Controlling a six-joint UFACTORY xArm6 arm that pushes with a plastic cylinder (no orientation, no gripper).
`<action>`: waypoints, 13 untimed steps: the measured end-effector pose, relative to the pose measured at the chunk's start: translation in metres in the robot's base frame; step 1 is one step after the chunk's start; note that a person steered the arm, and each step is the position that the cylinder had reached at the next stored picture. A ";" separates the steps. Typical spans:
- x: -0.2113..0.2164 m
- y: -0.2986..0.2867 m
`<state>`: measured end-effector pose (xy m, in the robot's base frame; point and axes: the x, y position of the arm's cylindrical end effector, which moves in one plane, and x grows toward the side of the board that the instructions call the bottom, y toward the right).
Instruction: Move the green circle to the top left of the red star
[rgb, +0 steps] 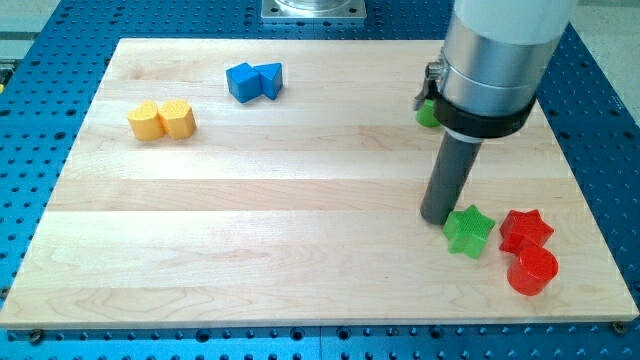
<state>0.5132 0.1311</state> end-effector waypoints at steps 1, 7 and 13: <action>0.008 0.002; -0.188 -0.024; -0.088 0.031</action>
<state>0.4253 0.1619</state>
